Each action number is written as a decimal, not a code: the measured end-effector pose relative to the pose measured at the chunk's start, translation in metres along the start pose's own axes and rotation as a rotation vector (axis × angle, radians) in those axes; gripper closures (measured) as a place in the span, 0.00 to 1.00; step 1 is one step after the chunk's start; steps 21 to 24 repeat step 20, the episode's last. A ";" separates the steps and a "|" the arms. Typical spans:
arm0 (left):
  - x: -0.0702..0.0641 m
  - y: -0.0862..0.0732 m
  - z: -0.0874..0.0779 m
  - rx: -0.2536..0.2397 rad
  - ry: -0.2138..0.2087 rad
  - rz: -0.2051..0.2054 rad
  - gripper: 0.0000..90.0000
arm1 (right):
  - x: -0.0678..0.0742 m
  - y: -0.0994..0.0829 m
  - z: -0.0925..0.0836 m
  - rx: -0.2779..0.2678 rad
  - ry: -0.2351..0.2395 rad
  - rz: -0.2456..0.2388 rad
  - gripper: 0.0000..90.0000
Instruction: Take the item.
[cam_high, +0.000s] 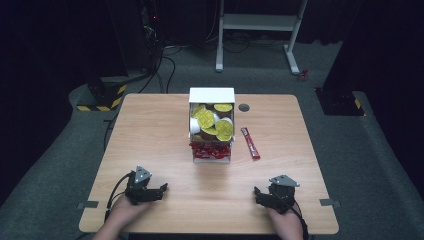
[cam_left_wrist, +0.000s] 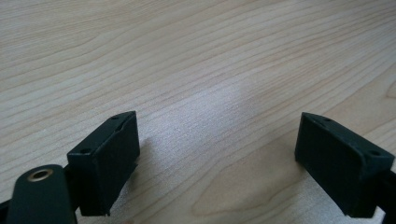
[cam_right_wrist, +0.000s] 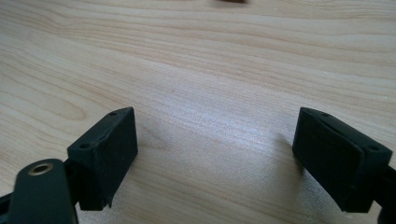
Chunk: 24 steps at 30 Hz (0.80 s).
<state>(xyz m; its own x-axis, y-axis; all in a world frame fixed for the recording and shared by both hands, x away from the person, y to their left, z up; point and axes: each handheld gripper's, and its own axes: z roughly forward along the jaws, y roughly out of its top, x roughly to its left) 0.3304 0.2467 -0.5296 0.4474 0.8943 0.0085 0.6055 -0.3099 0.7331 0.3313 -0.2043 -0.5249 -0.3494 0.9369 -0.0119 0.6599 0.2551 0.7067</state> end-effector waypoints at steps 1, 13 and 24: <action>0.000 0.000 0.000 0.000 0.000 0.000 0.16 | 0.000 0.000 0.000 -0.002 -0.001 0.004 0.16; 0.000 0.000 0.000 0.000 0.000 0.000 0.16 | 0.006 0.002 0.003 -0.008 -0.056 0.042 0.16; 0.000 0.000 0.000 0.000 0.000 0.000 0.16 | 0.007 0.003 0.003 -0.003 -0.049 0.038 0.15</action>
